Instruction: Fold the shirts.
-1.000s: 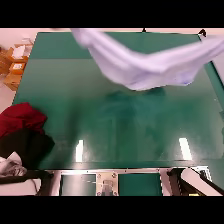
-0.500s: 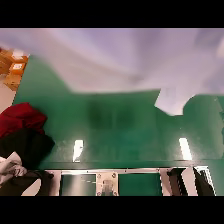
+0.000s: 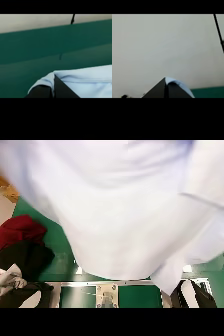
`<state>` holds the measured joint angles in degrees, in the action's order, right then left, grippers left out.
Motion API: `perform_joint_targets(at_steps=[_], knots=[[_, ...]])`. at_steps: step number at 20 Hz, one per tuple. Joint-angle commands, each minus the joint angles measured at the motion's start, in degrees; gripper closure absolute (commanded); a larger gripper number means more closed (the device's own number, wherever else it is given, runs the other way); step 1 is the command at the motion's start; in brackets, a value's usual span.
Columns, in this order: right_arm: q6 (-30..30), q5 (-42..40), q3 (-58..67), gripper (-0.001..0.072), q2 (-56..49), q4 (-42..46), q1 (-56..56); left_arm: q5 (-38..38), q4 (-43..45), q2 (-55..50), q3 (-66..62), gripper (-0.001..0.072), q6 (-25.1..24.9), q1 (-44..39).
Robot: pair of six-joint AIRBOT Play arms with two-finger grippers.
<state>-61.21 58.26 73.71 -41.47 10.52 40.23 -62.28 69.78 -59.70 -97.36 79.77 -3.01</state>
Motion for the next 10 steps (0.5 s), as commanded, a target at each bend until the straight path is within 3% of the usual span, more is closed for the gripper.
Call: perform_joint_targets(at_steps=[1, 3, 7, 10], knots=[[3.6, -8.7, -19.5, 0.0697, -6.8, 7.7, -11.2, 4.8, -9.7, -11.5, 10.7, 0.0677, -8.8, 0.0], [5.4, -14.9, -24.8, 0.0697, -16.6, 7.6, -15.0, 6.9, -17.7, -22.3, 11.6, 0.0677, -15.4, 0.0], [6.0, -15.0, -19.8, 0.0696, -39.9, 4.0, -15.8, 17.0, -29.8, -37.7, 11.6, 0.0677, -24.6, 0.0], [5.8, -11.6, -13.0, 0.0696, -50.1, 3.0, -15.8, 23.6, -31.4, -41.6, 11.7, 0.0677, -25.9, 0.0]])
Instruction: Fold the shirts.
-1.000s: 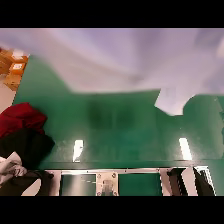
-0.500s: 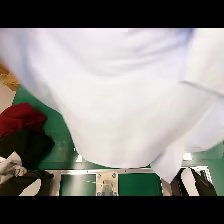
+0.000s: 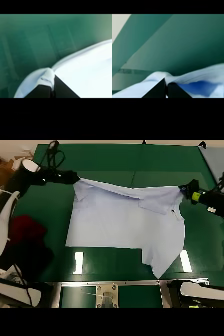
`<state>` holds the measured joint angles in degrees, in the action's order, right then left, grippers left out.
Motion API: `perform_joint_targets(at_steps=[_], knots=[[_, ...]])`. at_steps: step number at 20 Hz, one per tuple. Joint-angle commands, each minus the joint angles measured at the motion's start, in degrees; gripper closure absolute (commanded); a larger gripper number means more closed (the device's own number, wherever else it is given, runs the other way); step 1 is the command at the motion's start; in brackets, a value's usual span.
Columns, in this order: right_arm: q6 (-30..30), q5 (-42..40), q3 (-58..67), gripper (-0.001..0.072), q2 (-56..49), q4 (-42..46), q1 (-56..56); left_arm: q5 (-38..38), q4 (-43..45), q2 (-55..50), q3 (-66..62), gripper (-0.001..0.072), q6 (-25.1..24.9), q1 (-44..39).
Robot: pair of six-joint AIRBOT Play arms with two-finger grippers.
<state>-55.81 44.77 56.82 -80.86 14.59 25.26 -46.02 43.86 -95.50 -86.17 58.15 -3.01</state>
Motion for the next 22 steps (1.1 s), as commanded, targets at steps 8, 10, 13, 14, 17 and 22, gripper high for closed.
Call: perform_joint_targets(at_steps=[8, 10, 13, 14, 17, 22], knots=[[-3.0, 21.9, 12.9, 0.0447, -11.4, 0.6, 9.3, -8.4, -3.2, -4.9, -10.4, 0.0001, -1.2, 7.4], [-5.5, 27.0, 11.7, 0.0447, -7.9, 7.6, 14.9, -22.0, 0.9, -4.8, -15.3, 0.0001, 5.6, 13.0], [-8.0, 27.9, 6.2, 0.0444, -0.5, 21.8, 21.4, -38.0, 1.4, -4.8, -12.5, 0.0001, 12.2, 19.2], [-8.1, 27.9, 4.0, 0.0444, 1.6, 24.8, 22.9, -41.4, 1.6, -4.8, -9.2, 0.0001, 13.2, 20.0], [-6.8, 26.6, -3.0, 0.0441, 6.9, 28.6, 26.8, -47.8, 2.6, -4.8, 3.6, 0.0001, 13.8, 20.0], [-6.6, 27.1, -9.1, 0.0413, 10.2, 33.2, 31.9, -45.5, 6.6, -4.8, 22.5, 0.0002, 11.2, 20.0]])
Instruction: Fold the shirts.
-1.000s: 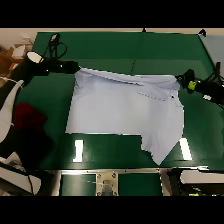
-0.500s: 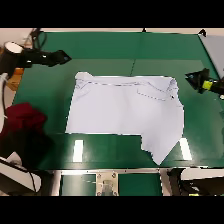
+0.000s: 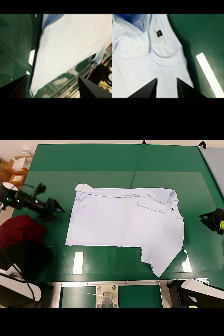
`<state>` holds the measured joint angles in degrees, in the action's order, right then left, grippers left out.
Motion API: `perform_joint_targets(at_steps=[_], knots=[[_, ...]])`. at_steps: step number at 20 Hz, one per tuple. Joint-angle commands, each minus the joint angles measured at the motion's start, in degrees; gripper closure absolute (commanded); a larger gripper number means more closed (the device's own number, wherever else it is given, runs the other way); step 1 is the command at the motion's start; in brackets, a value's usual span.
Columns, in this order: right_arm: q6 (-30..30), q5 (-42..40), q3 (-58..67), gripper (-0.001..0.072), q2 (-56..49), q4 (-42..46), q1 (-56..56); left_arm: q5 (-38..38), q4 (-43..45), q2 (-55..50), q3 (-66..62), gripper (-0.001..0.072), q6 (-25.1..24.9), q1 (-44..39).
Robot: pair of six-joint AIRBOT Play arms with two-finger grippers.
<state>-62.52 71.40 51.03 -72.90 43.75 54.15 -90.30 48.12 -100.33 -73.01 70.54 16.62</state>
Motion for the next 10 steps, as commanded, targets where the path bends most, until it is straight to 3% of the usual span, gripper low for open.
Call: perform_joint_targets(at_steps=[1, 4, 6, 8, 10], knots=[[0.0, 0.5, -4.0, 0.0413, 2.7, 4.1, 4.2, -0.2, 1.7, 0.0, 11.3, 0.0002, -2.1, 0.4], [-1.4, 0.8, -4.8, 0.0342, 2.9, 4.5, 6.1, 1.0, 1.6, 0.0, 15.8, 0.0002, -2.5, -0.6], [-2.4, 1.0, -5.6, 0.0339, 2.9, 6.7, 6.2, 2.1, 1.4, 0.0, 18.0, 0.0007, -3.2, -3.2], [-4.8, 1.1, -7.5, 0.0273, 2.9, 10.4, 6.2, 4.4, 0.6, 0.0, 18.6, 0.0313, -4.9, -6.7], [-7.1, 1.1, -10.9, 0.0180, 2.9, 14.1, 6.2, 7.0, -0.1, 0.0, 18.1, 0.0681, -6.4, -8.4]])
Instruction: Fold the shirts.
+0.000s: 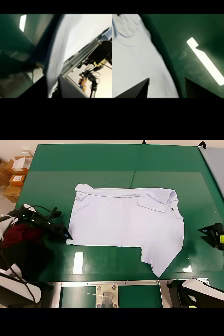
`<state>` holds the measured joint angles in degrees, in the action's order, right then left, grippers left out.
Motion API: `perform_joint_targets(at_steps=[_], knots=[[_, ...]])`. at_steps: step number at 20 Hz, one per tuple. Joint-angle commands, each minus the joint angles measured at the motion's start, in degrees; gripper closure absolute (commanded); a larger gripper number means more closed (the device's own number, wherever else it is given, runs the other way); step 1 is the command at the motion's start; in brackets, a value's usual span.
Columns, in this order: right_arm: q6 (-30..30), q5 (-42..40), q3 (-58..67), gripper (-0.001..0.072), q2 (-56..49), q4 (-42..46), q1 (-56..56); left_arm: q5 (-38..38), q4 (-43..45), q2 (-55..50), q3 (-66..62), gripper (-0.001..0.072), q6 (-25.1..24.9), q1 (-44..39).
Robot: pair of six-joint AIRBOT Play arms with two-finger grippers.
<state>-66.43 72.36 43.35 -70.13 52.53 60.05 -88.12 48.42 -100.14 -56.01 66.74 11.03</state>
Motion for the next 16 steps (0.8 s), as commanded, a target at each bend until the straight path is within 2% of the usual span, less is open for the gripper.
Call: perform_joint_targets(at_steps=[1, 5, 9, 16], knots=[[-4.2, 0.0, -4.8, 0.0179, 0.1, 7.1, 0.3, 6.1, -0.5, -0.2, 0.6, 0.0677, -2.5, -2.7], [-3.7, -3.3, -8.7, 0.0180, -1.2, 6.5, -0.5, 7.4, -0.6, -0.2, -0.4, 0.0678, -2.5, -2.7], [3.6, -4.4, -8.5, 0.0180, -7.1, -2.5, -1.1, 8.7, -0.8, -0.2, -0.4, 0.0677, -2.2, -2.7], [6.1, -1.9, -8.5, 0.0180, -14.3, -2.0, -1.1, 10.8, -0.9, -0.2, -0.4, 0.0677, -1.1, -2.7]])
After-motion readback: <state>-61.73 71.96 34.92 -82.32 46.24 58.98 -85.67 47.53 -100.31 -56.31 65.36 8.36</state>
